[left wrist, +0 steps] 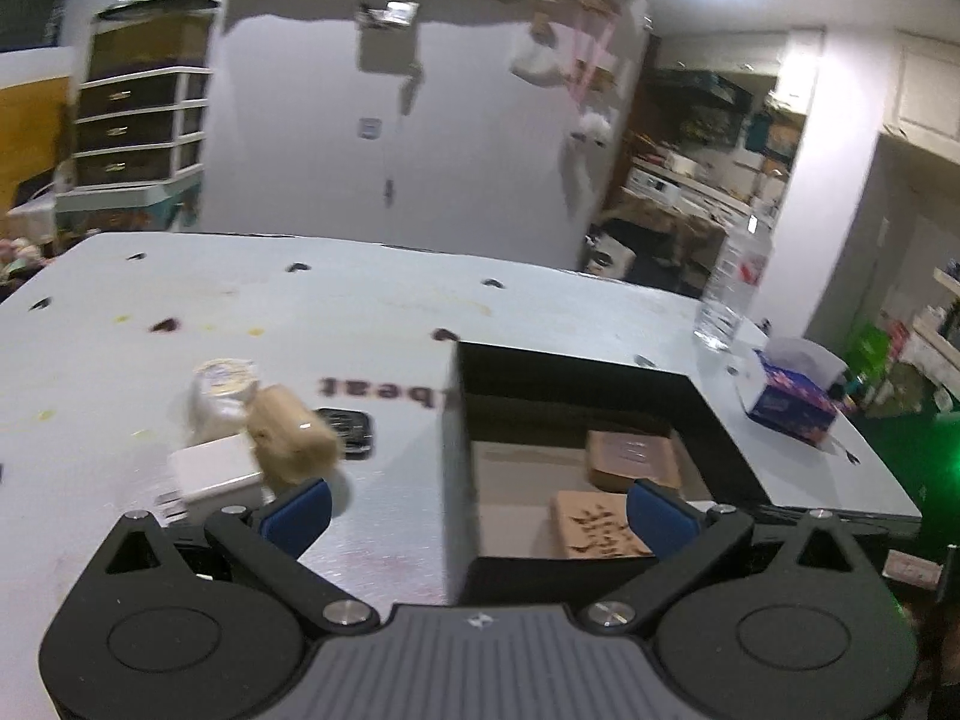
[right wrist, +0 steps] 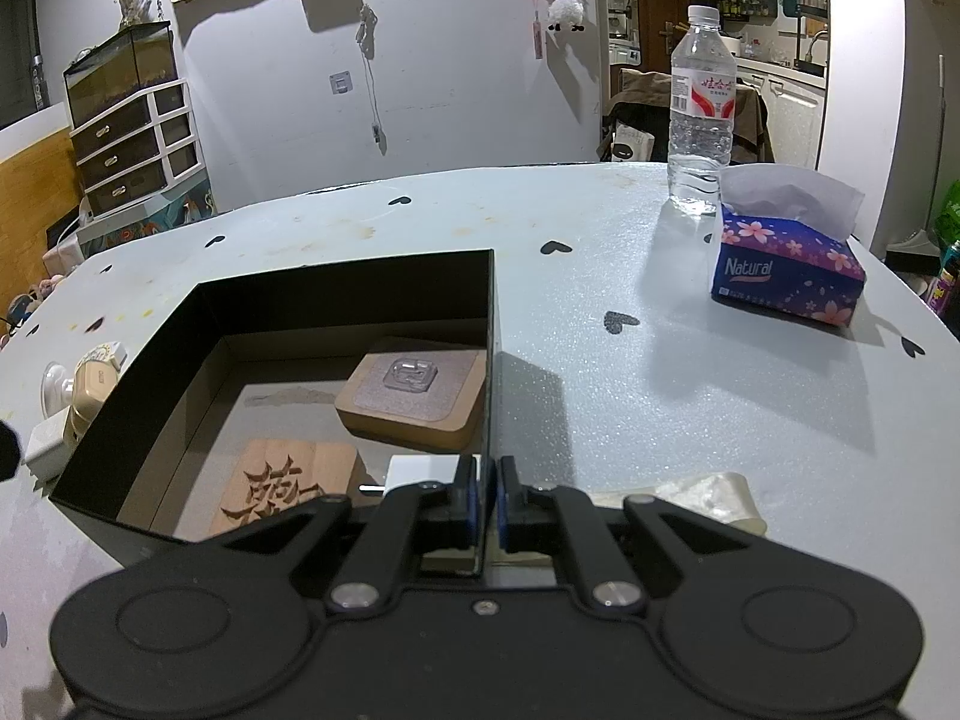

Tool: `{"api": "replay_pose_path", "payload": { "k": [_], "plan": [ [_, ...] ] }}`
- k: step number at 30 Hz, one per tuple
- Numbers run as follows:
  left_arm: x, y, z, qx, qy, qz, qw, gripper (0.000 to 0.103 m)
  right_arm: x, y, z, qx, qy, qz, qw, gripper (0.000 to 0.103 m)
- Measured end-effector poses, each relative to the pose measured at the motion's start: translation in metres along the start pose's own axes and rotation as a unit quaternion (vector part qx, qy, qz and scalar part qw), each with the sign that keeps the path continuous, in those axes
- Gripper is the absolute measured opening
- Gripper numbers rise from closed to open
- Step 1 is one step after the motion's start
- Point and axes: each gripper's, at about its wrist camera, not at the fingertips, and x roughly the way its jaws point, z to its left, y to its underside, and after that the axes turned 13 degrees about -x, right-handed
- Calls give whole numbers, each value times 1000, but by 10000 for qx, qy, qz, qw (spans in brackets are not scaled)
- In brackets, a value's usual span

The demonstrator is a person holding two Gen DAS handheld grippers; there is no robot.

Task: Organize rigid objects
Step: 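Move the left tool to the white charger and grasp it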

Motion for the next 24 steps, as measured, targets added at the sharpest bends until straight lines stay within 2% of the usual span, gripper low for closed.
{"api": "replay_pose_path", "payload": {
  "k": [4,10,15,24],
  "plan": [
    [-3,0,16,-182,-107,-29,9998,103,0,0,0,5,-2,1,10000,7],
    [6,1,50,-564,-614,-142,9964,103,0,0,0,-1,-3,1,10000,7],
    [26,-2,77,-733,-1245,-128,9894,103,0,0,0,-4,6,-2,10000,7],
    [60,-11,101,-1059,-1803,-129,9778,103,0,0,0,-11,14,-6,10000,7]
  ]
}}
